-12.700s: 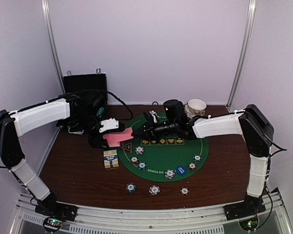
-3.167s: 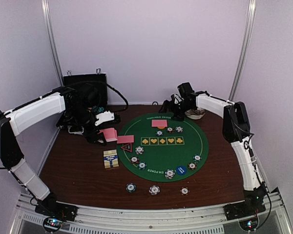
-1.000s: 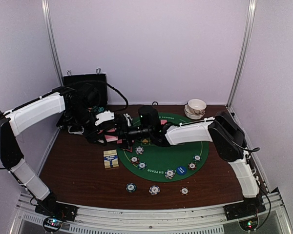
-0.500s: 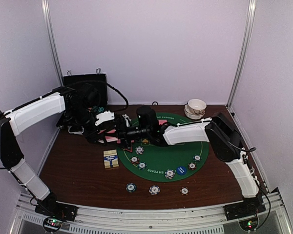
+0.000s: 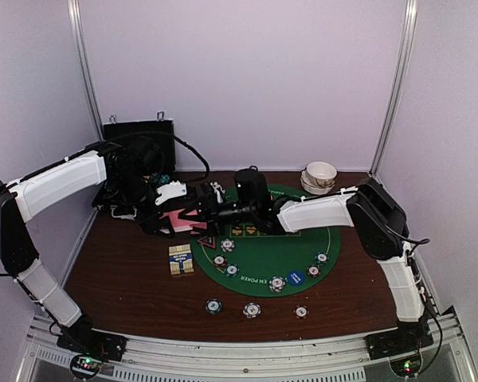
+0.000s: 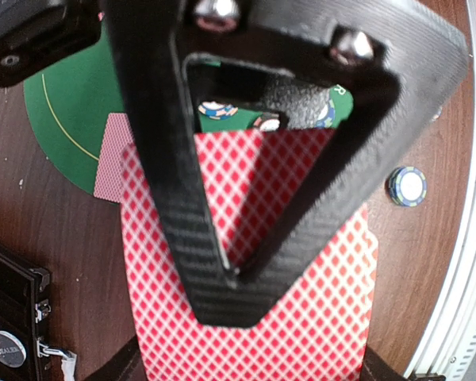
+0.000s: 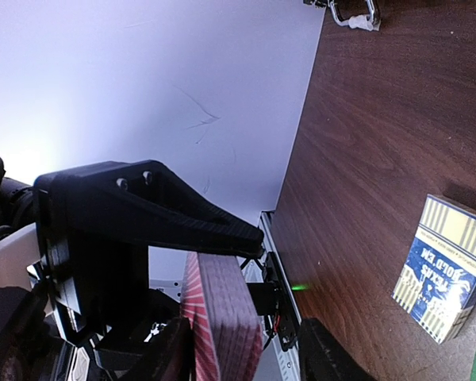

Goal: Distribute texas hold em gaming equipment

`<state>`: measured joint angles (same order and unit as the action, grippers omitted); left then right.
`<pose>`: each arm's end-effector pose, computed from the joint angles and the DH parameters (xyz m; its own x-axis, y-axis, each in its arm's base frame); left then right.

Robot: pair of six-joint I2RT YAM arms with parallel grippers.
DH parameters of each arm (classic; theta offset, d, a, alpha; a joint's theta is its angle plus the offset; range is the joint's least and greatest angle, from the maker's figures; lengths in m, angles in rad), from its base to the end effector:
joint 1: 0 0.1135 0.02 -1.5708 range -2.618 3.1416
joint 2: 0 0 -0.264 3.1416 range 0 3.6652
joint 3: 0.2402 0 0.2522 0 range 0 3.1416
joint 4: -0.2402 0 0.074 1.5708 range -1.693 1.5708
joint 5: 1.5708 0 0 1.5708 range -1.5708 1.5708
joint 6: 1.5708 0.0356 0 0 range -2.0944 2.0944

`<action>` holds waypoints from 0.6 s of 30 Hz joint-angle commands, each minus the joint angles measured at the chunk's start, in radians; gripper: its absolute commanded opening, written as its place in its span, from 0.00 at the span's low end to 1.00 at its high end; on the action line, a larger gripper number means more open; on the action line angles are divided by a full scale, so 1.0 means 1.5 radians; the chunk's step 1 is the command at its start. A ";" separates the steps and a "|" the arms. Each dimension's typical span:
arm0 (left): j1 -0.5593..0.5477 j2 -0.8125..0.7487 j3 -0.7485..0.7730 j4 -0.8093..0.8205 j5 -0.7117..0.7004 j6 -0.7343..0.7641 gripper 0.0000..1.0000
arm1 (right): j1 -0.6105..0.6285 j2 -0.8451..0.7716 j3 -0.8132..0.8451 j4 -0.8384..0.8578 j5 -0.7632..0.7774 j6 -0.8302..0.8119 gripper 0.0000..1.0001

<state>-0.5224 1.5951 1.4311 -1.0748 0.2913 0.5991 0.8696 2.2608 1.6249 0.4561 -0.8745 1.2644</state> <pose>0.2663 -0.1651 0.2944 -0.3613 0.8313 -0.4223 0.9237 0.3810 -0.0404 0.3120 0.4119 0.2026 -0.9663 -0.1966 -0.1659 -0.1847 0.0811 0.9794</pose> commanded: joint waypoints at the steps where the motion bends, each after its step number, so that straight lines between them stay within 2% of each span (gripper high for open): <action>1: 0.004 -0.019 0.013 0.007 0.011 -0.001 0.00 | -0.013 -0.037 -0.027 -0.046 0.003 -0.024 0.43; 4: 0.004 -0.018 0.013 0.007 0.012 -0.001 0.00 | -0.014 -0.054 -0.036 -0.041 -0.002 -0.022 0.41; 8: 0.004 -0.018 0.012 0.007 0.011 -0.001 0.00 | -0.014 -0.078 -0.057 -0.017 -0.005 -0.011 0.46; 13: 0.004 -0.015 0.013 0.007 0.012 -0.001 0.00 | -0.016 -0.098 -0.074 0.000 -0.008 0.003 0.46; 18: 0.004 -0.015 0.012 0.007 0.010 -0.001 0.00 | -0.016 -0.118 -0.088 0.000 -0.008 0.004 0.37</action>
<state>-0.5224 1.5951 1.4311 -1.0752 0.2916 0.5995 0.8509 2.1521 1.5112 0.4309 -0.8783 1.2652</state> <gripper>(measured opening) 0.673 0.409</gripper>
